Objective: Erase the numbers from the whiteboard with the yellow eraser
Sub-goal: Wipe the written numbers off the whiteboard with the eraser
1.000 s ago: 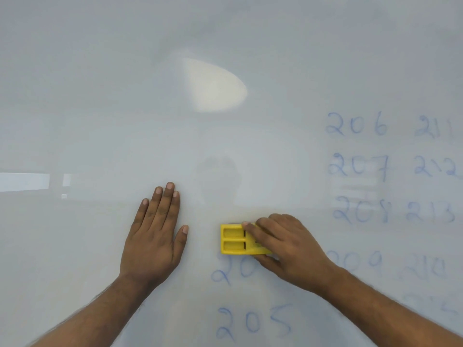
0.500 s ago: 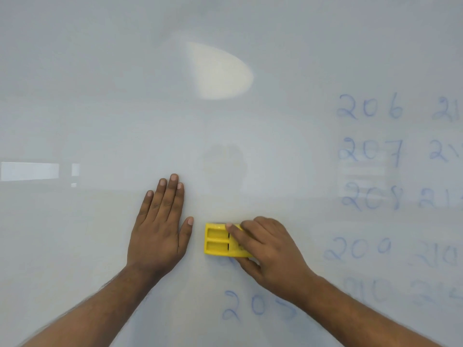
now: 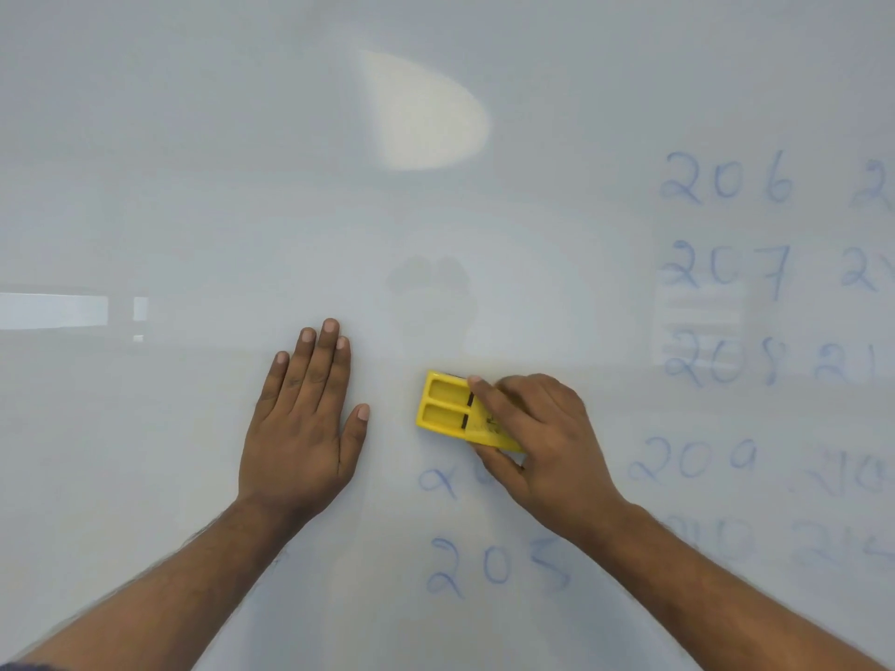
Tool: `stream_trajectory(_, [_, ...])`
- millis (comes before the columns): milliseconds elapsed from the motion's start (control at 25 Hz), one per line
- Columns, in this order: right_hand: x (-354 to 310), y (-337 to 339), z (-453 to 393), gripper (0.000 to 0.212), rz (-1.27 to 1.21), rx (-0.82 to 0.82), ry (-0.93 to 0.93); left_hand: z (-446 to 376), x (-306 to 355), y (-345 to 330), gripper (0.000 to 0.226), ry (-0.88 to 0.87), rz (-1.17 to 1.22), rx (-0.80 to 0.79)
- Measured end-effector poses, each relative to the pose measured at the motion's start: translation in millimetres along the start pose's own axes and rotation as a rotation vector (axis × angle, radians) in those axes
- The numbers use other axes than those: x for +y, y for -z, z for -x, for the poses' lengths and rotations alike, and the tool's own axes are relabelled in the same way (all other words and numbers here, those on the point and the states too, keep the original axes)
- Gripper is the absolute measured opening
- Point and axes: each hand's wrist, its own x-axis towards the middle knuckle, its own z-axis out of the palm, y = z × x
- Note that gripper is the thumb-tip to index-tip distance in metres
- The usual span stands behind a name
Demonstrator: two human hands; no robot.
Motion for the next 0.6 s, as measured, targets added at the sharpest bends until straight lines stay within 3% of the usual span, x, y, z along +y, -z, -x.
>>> stream_trajectory(360, [-12.0, -3.8, 53.4, 0.046, 0.074, -0.223, 0.266, 5.3, -1.8, -0.2, 0.068, -0.008, -0.005, 0.009])
stream_trajectory(600, [25.2, 29.5, 36.6, 0.045, 0.127, -0.131, 0.145, 10.8, 0.0, -0.2, 0.068, 0.013, 0.007, -0.011])
